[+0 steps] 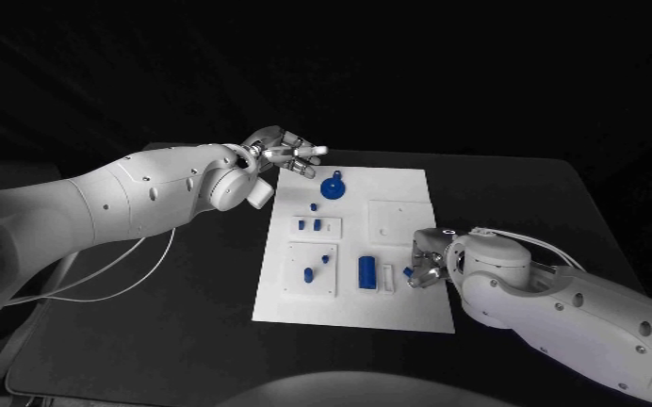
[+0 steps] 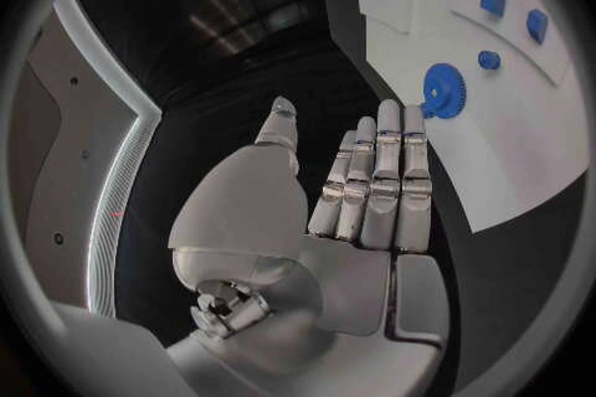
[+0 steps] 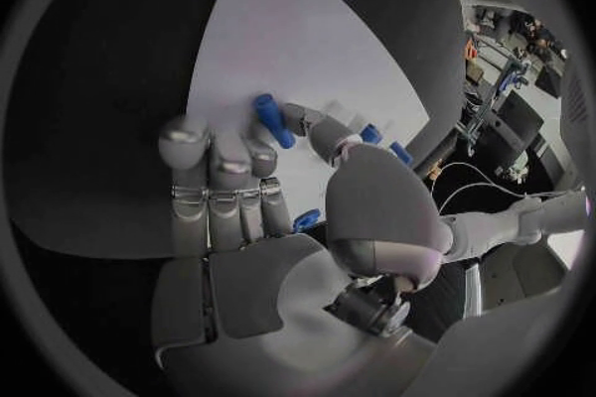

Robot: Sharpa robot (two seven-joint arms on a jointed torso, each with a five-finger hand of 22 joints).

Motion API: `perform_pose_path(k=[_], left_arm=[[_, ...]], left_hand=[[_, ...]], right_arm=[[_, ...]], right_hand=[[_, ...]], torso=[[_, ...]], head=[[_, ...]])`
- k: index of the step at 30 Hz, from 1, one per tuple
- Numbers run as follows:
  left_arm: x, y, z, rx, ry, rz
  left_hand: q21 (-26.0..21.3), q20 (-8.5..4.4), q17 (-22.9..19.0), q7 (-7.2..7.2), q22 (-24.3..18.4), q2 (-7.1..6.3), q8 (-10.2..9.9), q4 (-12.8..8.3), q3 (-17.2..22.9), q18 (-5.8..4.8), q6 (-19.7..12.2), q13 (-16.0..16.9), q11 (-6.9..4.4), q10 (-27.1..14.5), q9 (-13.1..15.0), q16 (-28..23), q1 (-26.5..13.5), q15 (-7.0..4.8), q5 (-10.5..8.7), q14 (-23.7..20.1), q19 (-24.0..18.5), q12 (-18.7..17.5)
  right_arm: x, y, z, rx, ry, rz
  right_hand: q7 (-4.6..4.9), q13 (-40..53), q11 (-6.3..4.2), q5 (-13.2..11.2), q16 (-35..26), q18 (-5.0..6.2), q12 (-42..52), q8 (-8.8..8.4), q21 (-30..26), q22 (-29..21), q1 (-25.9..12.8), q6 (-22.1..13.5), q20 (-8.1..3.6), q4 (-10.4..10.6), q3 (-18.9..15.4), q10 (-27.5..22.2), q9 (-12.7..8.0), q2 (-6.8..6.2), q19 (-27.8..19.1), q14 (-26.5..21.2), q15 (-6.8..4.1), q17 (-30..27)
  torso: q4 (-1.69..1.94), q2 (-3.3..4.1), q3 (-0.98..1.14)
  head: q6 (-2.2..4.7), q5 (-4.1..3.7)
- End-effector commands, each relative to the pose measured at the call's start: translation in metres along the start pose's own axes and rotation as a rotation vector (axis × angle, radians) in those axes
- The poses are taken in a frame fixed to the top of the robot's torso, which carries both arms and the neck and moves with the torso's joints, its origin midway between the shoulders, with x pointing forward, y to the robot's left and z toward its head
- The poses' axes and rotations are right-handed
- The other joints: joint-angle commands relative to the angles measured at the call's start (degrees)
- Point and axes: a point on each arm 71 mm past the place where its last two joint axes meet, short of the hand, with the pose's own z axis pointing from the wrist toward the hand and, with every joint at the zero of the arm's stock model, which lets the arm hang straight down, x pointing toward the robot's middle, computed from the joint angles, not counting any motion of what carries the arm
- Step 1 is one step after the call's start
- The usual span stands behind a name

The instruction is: Assemble the parts on the task board

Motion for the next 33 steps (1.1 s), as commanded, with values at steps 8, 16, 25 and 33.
perform_pose_path(k=[8,16,25,33], left_arm=[[0.002,-0.001,-0.001,0.002,0.018,0.003],[0.001,0.0,-0.001,-0.002,0.017,0.004],[0.001,0.0,-0.002,-0.005,0.021,0.006],[0.001,0.0,-0.001,-0.008,0.025,0.007]], left_hand=[[0.3,0.18,-0.1,0.03,-0.1,-0.43,0.0,0.3,0.0,-0.78,-0.3,0.1,0.15,-0.4,0.1,-0.3,0.3,-0.08,-0.32,-0.3,0.0,-0.1],[0.3,0.19,0.0,0.04,-0.1,-0.24,0.0,0.1,0.0,-0.77,-0.3,0.1,0.15,-0.4,0.1,-0.3,0.4,-0.08,-0.32,-0.3,0.0,-0.1],[0.4,0.19,0.0,0.05,-0.1,-0.22,0.0,0.0,0.0,-0.77,-0.3,0.1,0.15,-0.4,0.1,-0.3,0.4,-0.07,-0.31,-0.3,0.0,-0.1],[0.4,0.19,0.0,0.05,-0.1,-0.22,0.0,0.0,0.0,-0.77,-0.3,0.1,0.15,-0.4,0.1,-0.3,0.4,-0.07,-0.31,-0.3,0.0,-0.1]], right_arm=[[0.032,-0.019,0.005,0.011,0.13,0.207],[0.021,-0.025,-0.001,0.002,0.104,0.4],[0.01,-0.019,-0.005,-0.023,0.123,0.511],[0.007,-0.008,-0.007,-0.044,0.178,0.524]], right_hand=[[-0.9,0.1,-0.9,0.2,0.3,0.45,0.3,0.34,0.9,5.0,-0.3,2.0,-0.59,-3.0,3.3,1.0,-58.7,1.43,2.1,0.4,-0.73,0.1],[-0.96,-0.2,-0.96,-0.6,0.0,0.4,-0.1,0.33,0.8,4.9,-0.1,2.5,-0.83,-3.0,3.3,1.0,-59.9,1.24,2.2,0.5,-0.93,0.1],[-0.99,-0.2,-1.03,-1.1,-0.1,0.46,0.0,0.34,0.9,4.9,-0.1,2.6,-0.91,-3.0,3.4,1.1,-60.1,1.32,2.3,0.6,-1.03,0.2],[-0.96,-0.1,-1.0,-1.0,-0.2,0.45,-0.1,0.34,0.6,4.9,0.0,2.5,-0.9,-3.1,3.1,0.9,-60.2,1.55,2.1,0.5,-1.0,0.3]], torso=[[-0.02,0.01,0.04],[-0.06,-0.04,-0.02],[-0.05,-0.02,0.02],[-0.02,-0.03,-0.05]], head=[[-0.01,0.44],[-0.18,0.57],[-0.29,0.68],[-0.41,0.51]])
